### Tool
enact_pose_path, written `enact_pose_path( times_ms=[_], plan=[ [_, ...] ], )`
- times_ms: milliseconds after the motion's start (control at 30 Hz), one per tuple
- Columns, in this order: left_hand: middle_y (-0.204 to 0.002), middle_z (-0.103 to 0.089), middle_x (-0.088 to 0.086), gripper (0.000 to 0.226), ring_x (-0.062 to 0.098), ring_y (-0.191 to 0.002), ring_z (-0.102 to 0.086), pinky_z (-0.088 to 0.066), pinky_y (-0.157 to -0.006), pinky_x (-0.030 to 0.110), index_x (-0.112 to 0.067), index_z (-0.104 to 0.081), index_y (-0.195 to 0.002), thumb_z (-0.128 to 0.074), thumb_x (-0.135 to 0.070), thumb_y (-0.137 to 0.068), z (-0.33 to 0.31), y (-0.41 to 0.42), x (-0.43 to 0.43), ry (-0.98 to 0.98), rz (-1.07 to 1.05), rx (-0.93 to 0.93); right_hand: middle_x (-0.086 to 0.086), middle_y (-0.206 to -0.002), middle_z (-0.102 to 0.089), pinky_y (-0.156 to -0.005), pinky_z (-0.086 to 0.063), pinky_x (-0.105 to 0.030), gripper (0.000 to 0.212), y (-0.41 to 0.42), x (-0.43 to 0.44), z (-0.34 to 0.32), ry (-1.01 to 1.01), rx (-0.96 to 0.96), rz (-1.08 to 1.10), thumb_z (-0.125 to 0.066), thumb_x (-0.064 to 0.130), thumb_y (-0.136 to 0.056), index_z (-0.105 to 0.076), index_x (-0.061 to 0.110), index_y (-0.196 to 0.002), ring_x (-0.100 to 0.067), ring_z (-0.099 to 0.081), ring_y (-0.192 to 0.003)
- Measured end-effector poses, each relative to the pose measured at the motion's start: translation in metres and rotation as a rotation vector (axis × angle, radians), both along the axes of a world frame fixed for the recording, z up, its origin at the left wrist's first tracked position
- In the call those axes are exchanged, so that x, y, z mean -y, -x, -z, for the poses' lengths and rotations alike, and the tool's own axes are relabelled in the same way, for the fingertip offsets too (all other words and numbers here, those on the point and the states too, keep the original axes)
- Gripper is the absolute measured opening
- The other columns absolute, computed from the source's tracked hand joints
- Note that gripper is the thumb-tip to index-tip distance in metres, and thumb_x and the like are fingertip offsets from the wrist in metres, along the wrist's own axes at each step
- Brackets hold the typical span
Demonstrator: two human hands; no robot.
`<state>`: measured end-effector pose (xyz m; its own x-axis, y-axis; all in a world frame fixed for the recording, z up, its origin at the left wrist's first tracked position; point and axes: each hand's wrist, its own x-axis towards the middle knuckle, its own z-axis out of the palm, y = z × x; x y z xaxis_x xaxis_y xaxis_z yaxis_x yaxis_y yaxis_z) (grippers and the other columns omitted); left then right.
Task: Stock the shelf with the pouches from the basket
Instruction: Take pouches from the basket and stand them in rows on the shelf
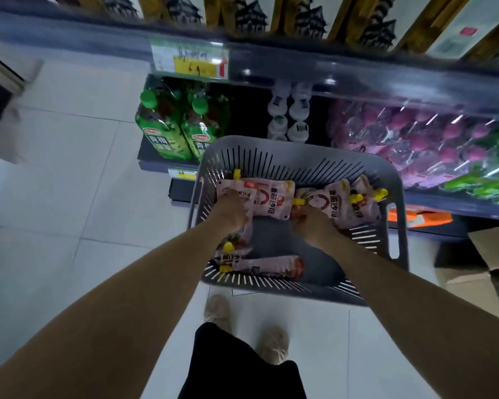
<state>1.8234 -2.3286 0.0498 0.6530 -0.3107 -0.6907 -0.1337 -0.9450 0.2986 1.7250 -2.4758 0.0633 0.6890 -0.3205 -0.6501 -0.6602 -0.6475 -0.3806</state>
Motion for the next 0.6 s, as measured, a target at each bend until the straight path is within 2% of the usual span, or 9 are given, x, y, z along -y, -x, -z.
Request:
enact_pose_path(
  times_ms=[100,167,267,300,367,433,467,500,600],
  plan=[
    [-0.139,-0.043,0.026,0.083,0.034,-0.125,-0.048,-0.045,-0.098,0.033,0.011,0.0,-0.145,-0.056,-0.017,-0.091,0.02,-0.003,0.003,-0.028,0.012,0.022,-0.022,-0.107,-0.064,-0.075,-0.04,-0.031,0.016,-0.01,0.003,0.022,-0.045,-0.037,0.047,-0.049,0.014,-0.092,-0.063,0.005,-0.094,-0.033,-0.06,-0.102],
    [-0.144,-0.035,0.027,0.091,0.037,-0.13,-0.041,-0.042,-0.104,0.038,0.006,-0.001,-0.146,-0.063,-0.025,-0.087,0.03,-0.007,0.004,-0.046,-0.047,0.012,-0.016,-0.09,-0.061,-0.072,-0.037,-0.029,0.014,-0.015,0.004,0.035,-0.124,-0.039,0.138,-0.05,0.012,-0.091,-0.057,0.007,-0.079,-0.027,-0.056,-0.089],
    [-0.151,-0.019,0.027,0.108,0.039,-0.138,-0.028,-0.035,-0.111,0.042,0.0,-0.002,-0.148,-0.072,-0.041,-0.076,0.039,-0.009,0.009,-0.061,-0.139,-0.035,-0.006,-0.067,-0.051,-0.072,-0.038,-0.033,0.03,-0.019,0.01,0.059,-0.229,-0.059,0.306,-0.05,0.005,-0.089,-0.048,0.012,-0.06,-0.023,-0.049,-0.078],
    [-0.153,-0.012,0.027,0.114,0.039,-0.14,-0.023,-0.032,-0.113,0.043,0.0,0.001,-0.148,-0.072,-0.047,-0.073,0.04,-0.009,0.012,-0.076,-0.135,-0.041,-0.008,-0.068,-0.054,-0.072,-0.041,-0.034,0.025,-0.02,0.012,0.068,-0.264,-0.062,0.374,-0.051,0.005,-0.088,-0.052,0.011,-0.063,-0.025,-0.051,-0.077],
    [-0.152,-0.01,0.028,0.122,0.04,-0.14,-0.023,-0.032,-0.112,0.044,0.001,0.002,-0.147,-0.072,-0.056,-0.069,0.042,-0.007,0.016,-0.114,-0.12,-0.014,-0.018,-0.091,-0.066,-0.083,-0.05,-0.038,0.014,-0.022,0.014,0.081,-0.35,-0.047,0.505,-0.052,0.006,-0.085,-0.066,0.004,-0.087,-0.03,-0.059,-0.089],
    [-0.149,-0.015,0.03,0.122,0.042,-0.136,-0.028,-0.036,-0.109,0.045,0.004,0.0,-0.145,-0.072,-0.057,-0.067,0.046,-0.005,0.019,-0.151,-0.092,0.035,-0.02,-0.115,-0.064,-0.094,-0.051,-0.047,0.027,-0.025,0.015,0.084,-0.425,-0.039,0.615,-0.052,0.005,-0.086,-0.064,-0.001,-0.109,-0.037,-0.061,-0.103],
    [-0.147,-0.017,0.031,0.12,0.042,-0.135,-0.03,-0.038,-0.108,0.045,0.004,-0.001,-0.145,-0.073,-0.054,-0.069,0.048,-0.004,0.019,-0.169,-0.079,0.057,-0.019,-0.118,-0.064,-0.096,-0.05,-0.049,0.029,-0.028,0.014,0.08,-0.45,-0.037,0.679,-0.051,0.004,-0.087,-0.062,-0.002,-0.113,-0.038,-0.061,-0.105],
    [-0.146,-0.019,0.032,0.114,0.043,-0.133,-0.033,-0.039,-0.106,0.044,0.005,-0.002,-0.144,-0.073,-0.047,-0.072,0.049,-0.003,0.019,-0.179,-0.078,0.071,-0.018,-0.116,-0.065,-0.095,-0.05,-0.05,0.027,-0.03,0.012,0.076,-0.476,-0.041,0.746,-0.051,0.003,-0.087,-0.063,0.0,-0.111,-0.037,-0.062,-0.104],
    [-0.148,-0.015,0.031,0.097,0.042,-0.134,-0.033,-0.039,-0.106,0.041,0.005,0.005,-0.145,-0.065,-0.021,-0.083,0.045,-0.008,0.019,-0.126,-0.143,0.017,-0.014,-0.103,-0.066,-0.089,-0.054,-0.045,0.018,-0.034,0.01,0.069,-0.543,-0.028,0.904,-0.047,0.0,-0.088,-0.063,0.009,-0.088,-0.032,-0.063,-0.098]
  ],
)
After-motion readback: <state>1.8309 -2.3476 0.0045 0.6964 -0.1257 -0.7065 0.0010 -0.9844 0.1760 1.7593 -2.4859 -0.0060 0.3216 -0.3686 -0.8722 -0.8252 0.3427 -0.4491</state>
